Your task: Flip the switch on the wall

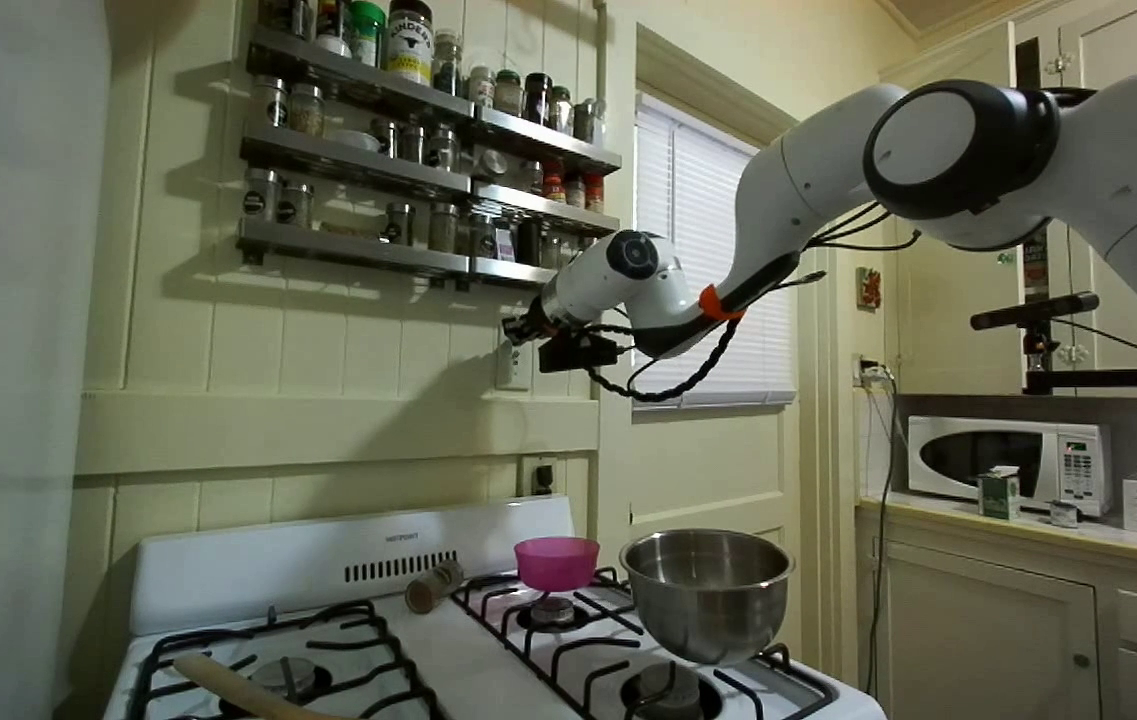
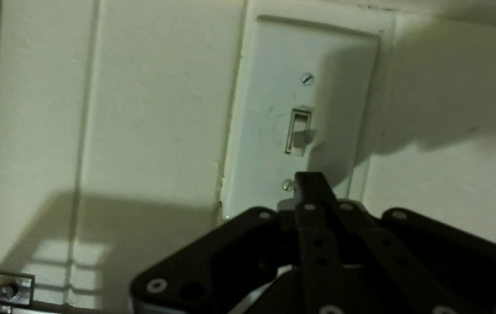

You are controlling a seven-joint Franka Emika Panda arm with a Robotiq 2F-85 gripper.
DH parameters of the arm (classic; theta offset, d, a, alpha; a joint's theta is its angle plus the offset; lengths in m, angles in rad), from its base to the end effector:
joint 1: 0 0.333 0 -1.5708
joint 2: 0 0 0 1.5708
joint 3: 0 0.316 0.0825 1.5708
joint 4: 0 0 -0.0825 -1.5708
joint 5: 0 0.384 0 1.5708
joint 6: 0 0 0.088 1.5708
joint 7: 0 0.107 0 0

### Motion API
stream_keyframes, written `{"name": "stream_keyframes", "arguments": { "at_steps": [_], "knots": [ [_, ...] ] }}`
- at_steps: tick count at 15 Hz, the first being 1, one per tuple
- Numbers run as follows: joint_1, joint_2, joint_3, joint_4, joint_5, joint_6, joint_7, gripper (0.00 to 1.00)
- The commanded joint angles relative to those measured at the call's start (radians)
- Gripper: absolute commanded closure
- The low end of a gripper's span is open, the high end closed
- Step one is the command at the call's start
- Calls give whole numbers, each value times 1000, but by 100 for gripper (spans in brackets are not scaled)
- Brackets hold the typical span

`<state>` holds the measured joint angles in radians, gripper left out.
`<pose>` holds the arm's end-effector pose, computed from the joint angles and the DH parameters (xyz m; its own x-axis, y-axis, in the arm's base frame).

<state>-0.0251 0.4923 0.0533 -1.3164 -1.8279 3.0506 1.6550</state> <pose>0.7195 0.0865 0.5182 0.2208 0.1530 0.9632 -0.0262 -0.9863 0.1627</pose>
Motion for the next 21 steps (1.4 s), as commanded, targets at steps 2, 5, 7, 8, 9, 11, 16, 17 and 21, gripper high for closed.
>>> {"name": "stream_keyframes", "arguments": {
  "at_steps": [2, 5, 7, 8, 9, 11, 16, 17, 21],
  "knots": [
    [-3, 13, 4, 25, -111, 6, 93, 100],
    [-6, 14, 11, 38, -171, 2, 133, 100],
    [-7, 10, 11, 32, -193, -2, 147, 100],
    [-8, 8, 12, 29, -203, 1, 155, 100],
    [-9, 9, 13, 28, -212, 0, 161, 100],
    [-9, 6, 14, 22, -235, -7, 172, 100],
    [-15, 7, 23, 29, -291, -11, 211, 100],
    [-15, 7, 25, 28, -297, -11, 217, 100],
    [-21, 6, 35, 22, -328, -12, 242, 100]
  ]
}}
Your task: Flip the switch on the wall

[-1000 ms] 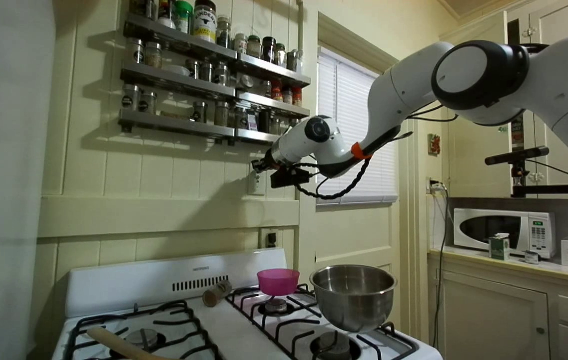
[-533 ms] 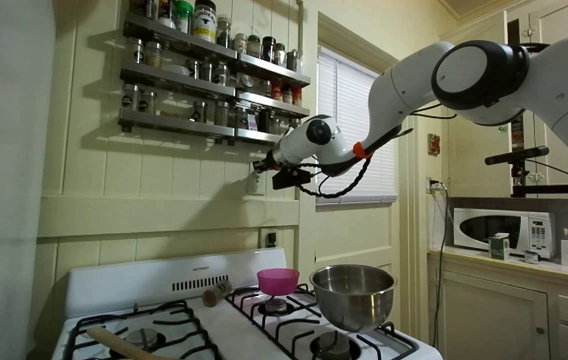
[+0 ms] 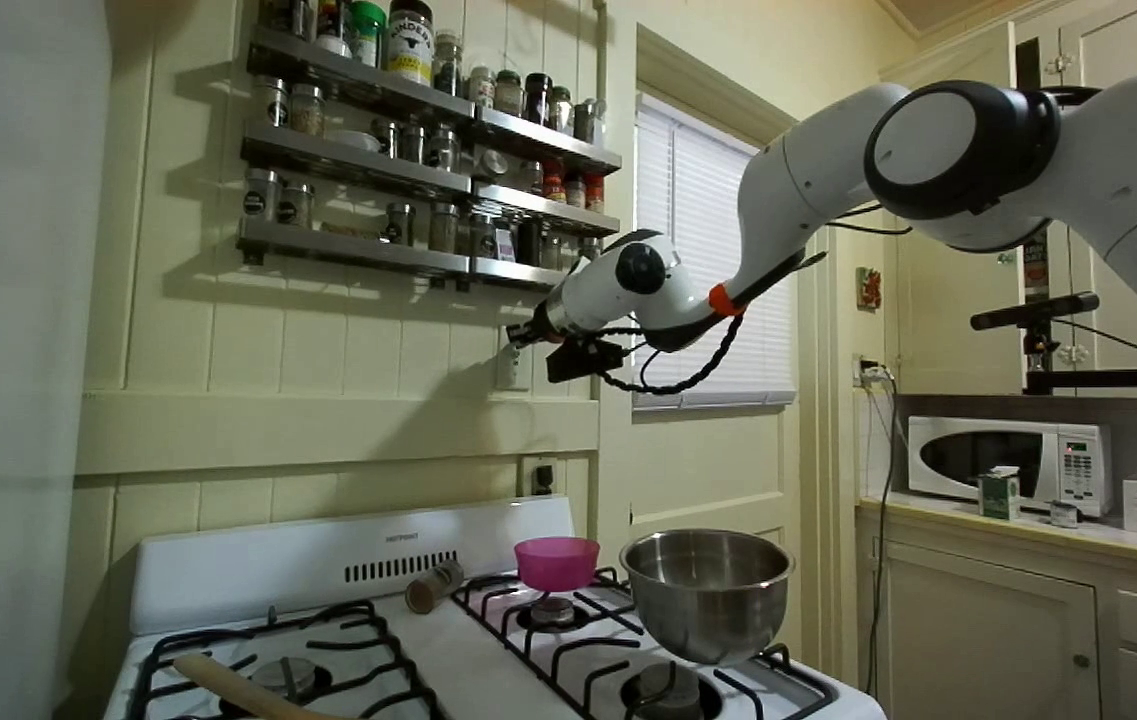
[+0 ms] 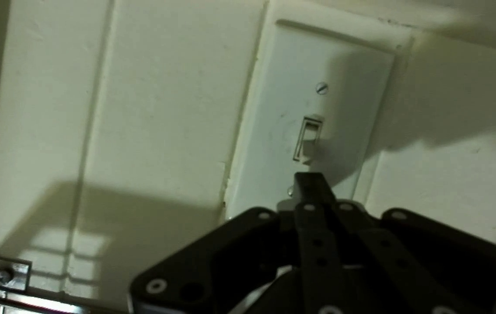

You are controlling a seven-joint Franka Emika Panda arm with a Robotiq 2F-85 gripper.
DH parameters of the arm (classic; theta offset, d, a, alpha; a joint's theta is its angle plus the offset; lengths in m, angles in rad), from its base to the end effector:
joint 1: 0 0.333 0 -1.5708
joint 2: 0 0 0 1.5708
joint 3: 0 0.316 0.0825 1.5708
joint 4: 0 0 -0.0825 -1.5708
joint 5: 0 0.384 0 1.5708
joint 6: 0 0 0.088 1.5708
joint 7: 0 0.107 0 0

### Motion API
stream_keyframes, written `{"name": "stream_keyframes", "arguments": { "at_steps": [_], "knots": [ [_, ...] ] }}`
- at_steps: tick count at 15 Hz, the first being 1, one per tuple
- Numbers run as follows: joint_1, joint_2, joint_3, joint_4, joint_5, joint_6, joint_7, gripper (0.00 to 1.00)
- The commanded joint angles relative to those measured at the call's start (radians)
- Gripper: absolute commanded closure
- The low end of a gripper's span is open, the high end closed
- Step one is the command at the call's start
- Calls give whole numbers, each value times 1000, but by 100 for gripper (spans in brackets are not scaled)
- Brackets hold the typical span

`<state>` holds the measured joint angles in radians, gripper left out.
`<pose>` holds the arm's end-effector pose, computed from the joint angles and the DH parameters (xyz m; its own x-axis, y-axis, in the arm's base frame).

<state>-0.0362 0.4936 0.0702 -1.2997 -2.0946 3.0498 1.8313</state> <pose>0.7163 0.0800 0.5075 0.1830 0.2344 0.9548 -0.0048 -0.9709 0.2393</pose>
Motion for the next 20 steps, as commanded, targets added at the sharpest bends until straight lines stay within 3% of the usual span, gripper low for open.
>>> {"name": "stream_keyframes", "arguments": {
  "at_steps": [1, 12, 20],
  "knots": [
    [-12, 4, 22, 4, -69, -12, 73, 100],
    [-34, 11, 56, 5, -166, -22, 149, 100],
    [-55, 12, 78, -26, -155, 0, 162, 100]
  ]
}}
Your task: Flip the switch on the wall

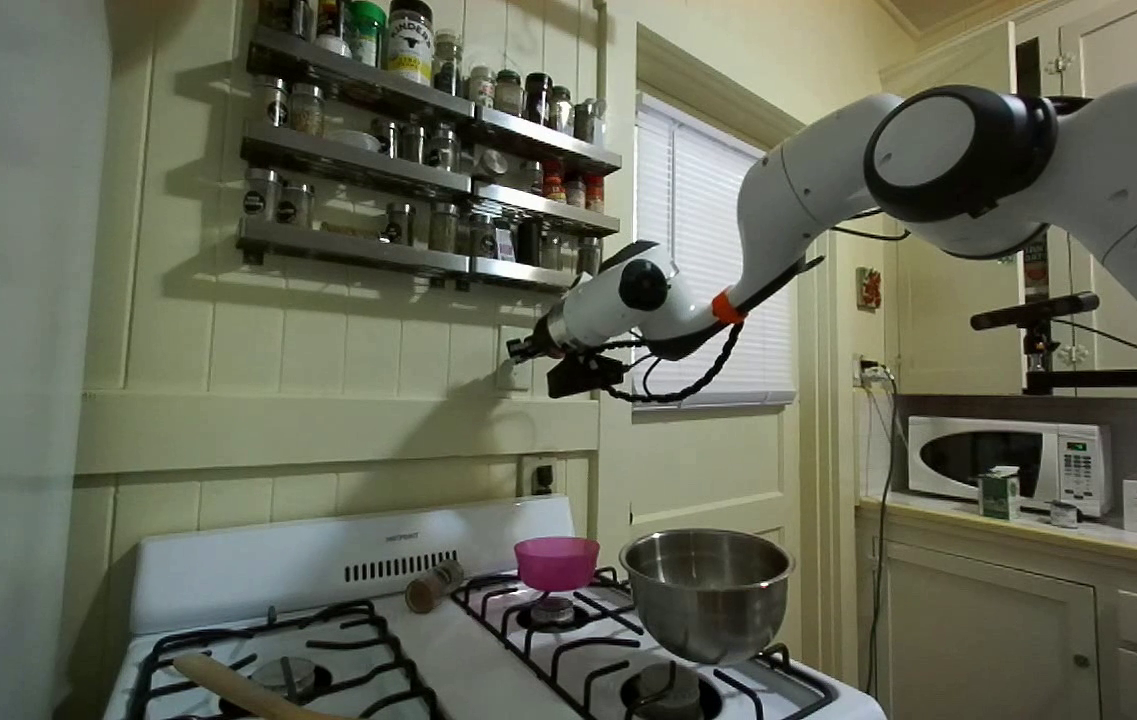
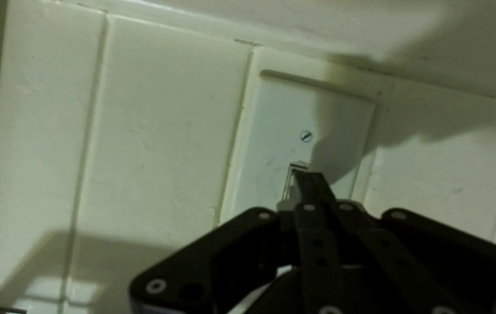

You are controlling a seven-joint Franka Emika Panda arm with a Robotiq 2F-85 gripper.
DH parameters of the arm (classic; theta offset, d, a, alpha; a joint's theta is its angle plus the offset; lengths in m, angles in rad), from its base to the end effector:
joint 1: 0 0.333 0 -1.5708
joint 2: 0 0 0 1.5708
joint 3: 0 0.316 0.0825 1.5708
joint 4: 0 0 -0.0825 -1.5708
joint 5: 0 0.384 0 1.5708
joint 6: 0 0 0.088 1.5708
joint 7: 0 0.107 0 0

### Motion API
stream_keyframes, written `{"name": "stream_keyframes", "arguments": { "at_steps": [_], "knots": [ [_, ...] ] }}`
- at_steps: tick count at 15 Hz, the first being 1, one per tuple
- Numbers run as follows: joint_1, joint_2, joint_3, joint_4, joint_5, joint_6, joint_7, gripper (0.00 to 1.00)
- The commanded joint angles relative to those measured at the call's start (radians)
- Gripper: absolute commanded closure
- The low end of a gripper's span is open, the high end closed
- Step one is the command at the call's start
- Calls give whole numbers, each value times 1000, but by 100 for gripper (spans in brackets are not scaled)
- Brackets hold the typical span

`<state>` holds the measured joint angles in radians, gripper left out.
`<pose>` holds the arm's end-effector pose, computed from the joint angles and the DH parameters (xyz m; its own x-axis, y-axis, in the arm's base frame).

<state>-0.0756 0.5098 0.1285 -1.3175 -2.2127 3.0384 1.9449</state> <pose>0.7158 0.0783 0.4834 0.1969 0.2141 0.9568 0.0085 -0.9762 0.2167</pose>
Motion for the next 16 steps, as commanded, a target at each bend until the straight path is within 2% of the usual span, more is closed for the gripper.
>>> {"name": "stream_keyframes", "arguments": {
  "at_steps": [1, 5, 8, 16],
  "knots": [
    [-17, -8, 23, -6, -34, 19, 44, 100],
    [-21, -37, 31, -15, 4, 58, 21, 100],
    [-15, -65, 13, -41, 26, 47, -6, 100],
    [-30, -45, 19, 0, -33, 11, 12, 100]
  ]
}}
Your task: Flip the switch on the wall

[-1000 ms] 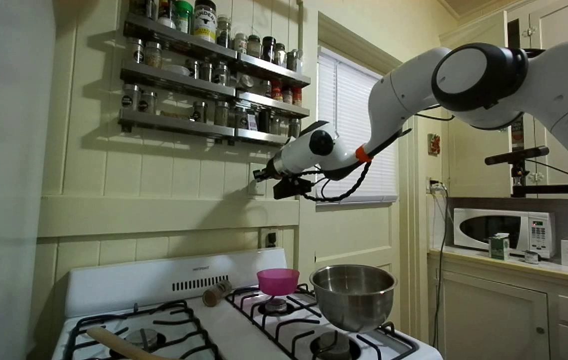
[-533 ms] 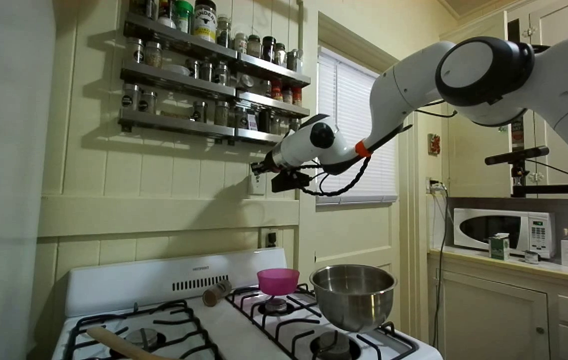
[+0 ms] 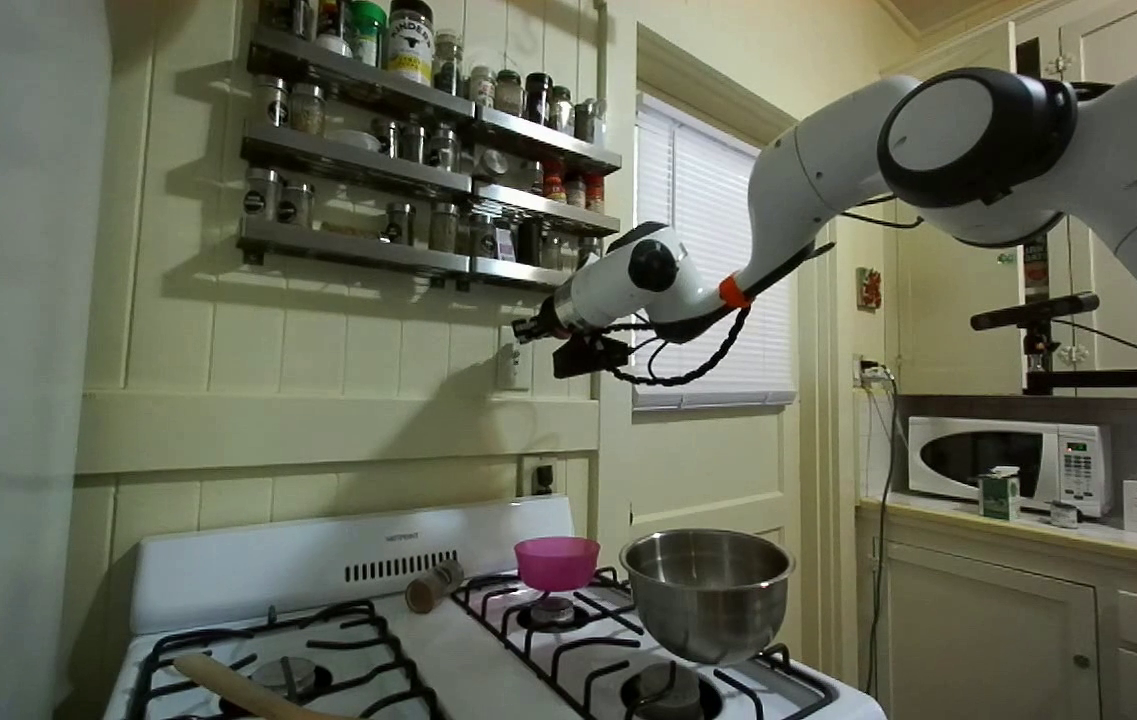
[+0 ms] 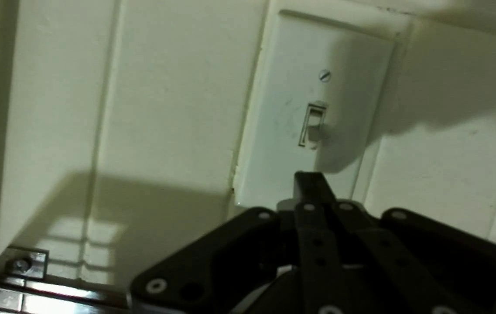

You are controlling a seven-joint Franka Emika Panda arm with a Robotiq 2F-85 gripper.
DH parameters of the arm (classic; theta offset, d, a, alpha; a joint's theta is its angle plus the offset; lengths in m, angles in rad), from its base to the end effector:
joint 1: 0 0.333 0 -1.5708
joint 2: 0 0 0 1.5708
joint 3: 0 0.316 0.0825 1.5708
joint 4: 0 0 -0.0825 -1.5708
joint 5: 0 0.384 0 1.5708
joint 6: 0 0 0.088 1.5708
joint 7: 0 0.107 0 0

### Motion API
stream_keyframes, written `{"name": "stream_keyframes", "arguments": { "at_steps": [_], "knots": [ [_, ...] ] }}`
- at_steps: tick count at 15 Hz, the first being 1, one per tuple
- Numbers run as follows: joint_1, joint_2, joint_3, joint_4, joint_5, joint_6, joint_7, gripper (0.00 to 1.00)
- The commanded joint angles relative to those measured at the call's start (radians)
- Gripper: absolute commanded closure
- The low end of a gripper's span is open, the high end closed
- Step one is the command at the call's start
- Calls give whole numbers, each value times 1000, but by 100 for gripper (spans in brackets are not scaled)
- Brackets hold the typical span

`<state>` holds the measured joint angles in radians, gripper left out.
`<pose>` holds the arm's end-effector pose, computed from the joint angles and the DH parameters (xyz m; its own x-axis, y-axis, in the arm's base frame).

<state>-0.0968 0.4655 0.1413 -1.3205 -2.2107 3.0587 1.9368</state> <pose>0.7070 0.0729 0.5131 0.1664 0.2161 0.9621 0.0096 -0.9760 0.2176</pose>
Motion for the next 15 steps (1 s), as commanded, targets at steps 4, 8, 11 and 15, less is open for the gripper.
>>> {"name": "stream_keyframes", "arguments": {
  "at_steps": [4, 8, 11, 15],
  "knots": [
    [-22, 12, 19, 28, -70, -11, 39, 100],
    [-40, 32, 42, 57, -108, -3, 55, 100],
    [-56, 53, 69, 85, -142, 3, 66, 100],
    [-80, 84, 112, 124, -185, 16, 73, 100]
  ]
}}
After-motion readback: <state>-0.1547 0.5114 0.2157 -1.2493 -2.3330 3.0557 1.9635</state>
